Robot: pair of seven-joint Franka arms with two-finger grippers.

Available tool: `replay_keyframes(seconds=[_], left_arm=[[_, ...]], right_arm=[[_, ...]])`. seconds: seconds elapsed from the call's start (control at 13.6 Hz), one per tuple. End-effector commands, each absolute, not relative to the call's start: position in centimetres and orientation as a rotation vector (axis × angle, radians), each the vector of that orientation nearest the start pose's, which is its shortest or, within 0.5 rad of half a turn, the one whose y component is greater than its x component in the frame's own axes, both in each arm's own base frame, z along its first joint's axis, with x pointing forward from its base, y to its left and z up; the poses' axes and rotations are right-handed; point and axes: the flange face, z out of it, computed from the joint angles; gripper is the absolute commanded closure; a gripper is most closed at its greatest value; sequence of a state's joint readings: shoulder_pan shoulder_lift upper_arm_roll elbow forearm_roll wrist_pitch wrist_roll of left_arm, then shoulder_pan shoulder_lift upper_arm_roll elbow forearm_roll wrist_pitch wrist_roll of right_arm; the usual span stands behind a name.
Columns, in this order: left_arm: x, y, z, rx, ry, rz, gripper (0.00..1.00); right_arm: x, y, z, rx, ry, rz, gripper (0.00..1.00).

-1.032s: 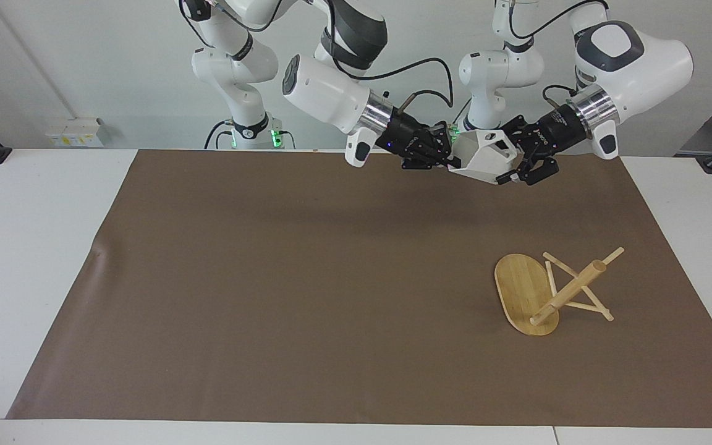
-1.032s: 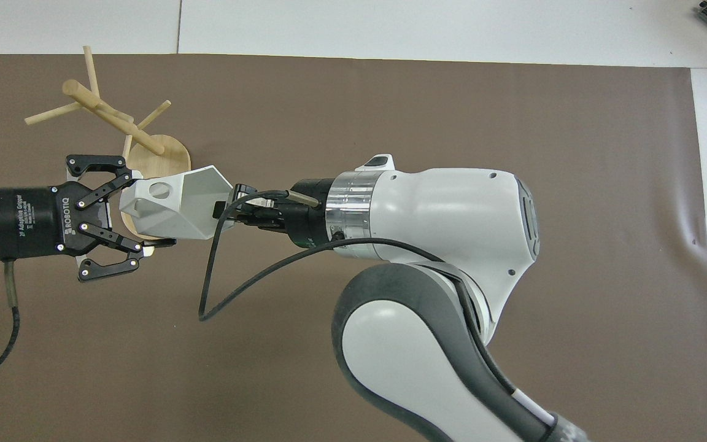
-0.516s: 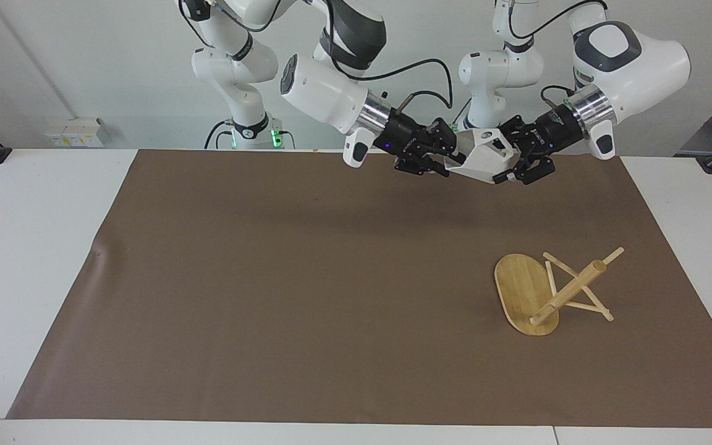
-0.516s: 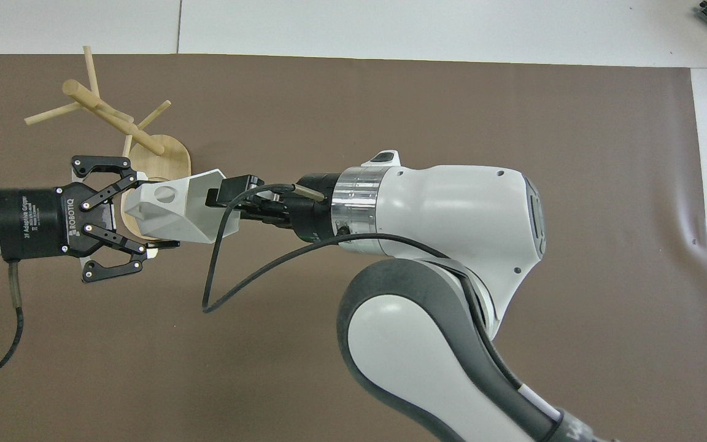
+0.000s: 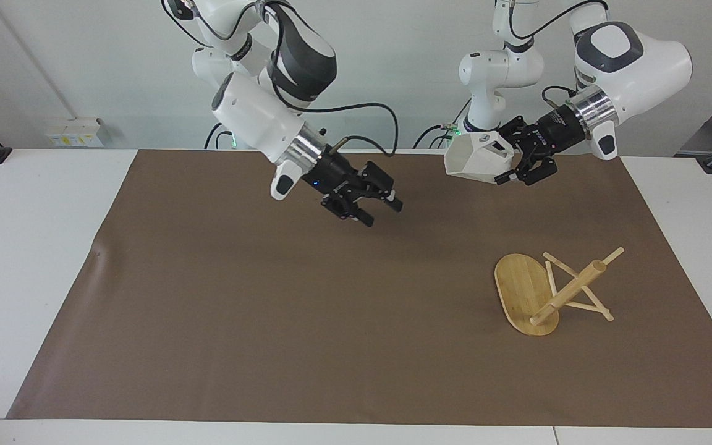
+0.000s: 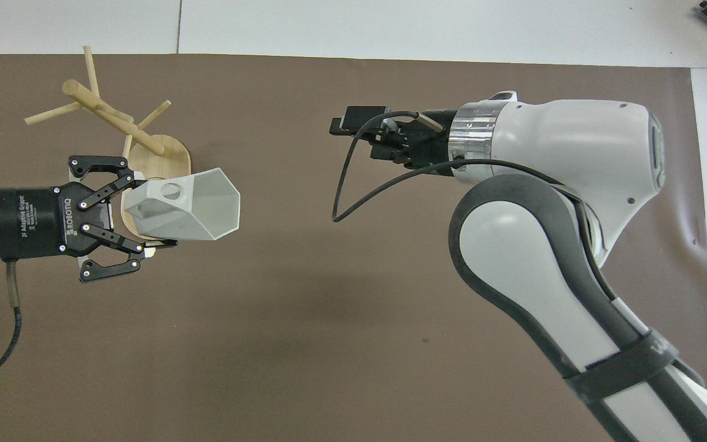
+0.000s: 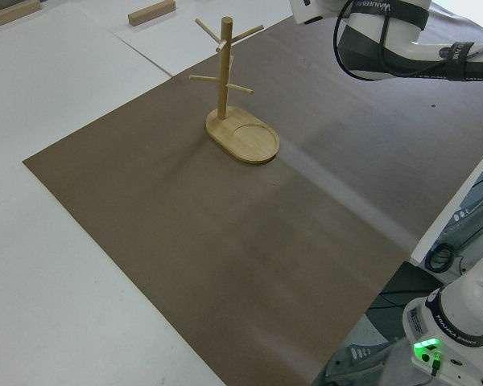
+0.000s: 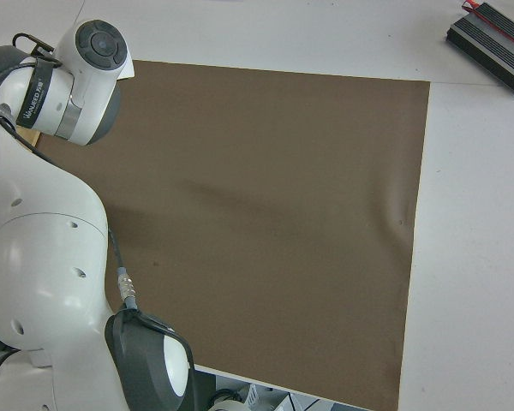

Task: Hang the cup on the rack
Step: 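Release the cup from the right gripper and withdraw it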

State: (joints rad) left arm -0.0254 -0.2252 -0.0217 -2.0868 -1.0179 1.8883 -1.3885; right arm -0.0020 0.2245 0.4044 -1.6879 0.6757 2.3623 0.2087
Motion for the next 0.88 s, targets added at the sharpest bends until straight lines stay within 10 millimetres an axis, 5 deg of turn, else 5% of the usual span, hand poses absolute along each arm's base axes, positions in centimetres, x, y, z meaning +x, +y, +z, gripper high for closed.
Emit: replay_keyframes(seconds=[0.0, 0.22, 0.52, 0.81], left_arm=[[49.2, -8.9, 54.8, 1.548, 1.790, -0.775, 1.00], [49.0, -8.1, 53.9, 1.420, 2.017, -0.797, 1.00], [49.3, -7.1, 51.5, 1.159, 2.237, -0.677, 1.00], [50.9, -5.7, 49.6, 0.975, 2.300, -0.568, 1.00]], right_arm=[[61.8, 19.9, 53.1, -2.522, 0.140, -0.318, 0.00], [62.4, 13.2, 52.5, -2.692, 0.043, -0.303, 0.00], [61.8, 7.6, 52.8, -2.973, -0.124, -0.300, 0.00], [61.2, 2.1, 53.5, -3.032, -0.042, -0.258, 0.00]])
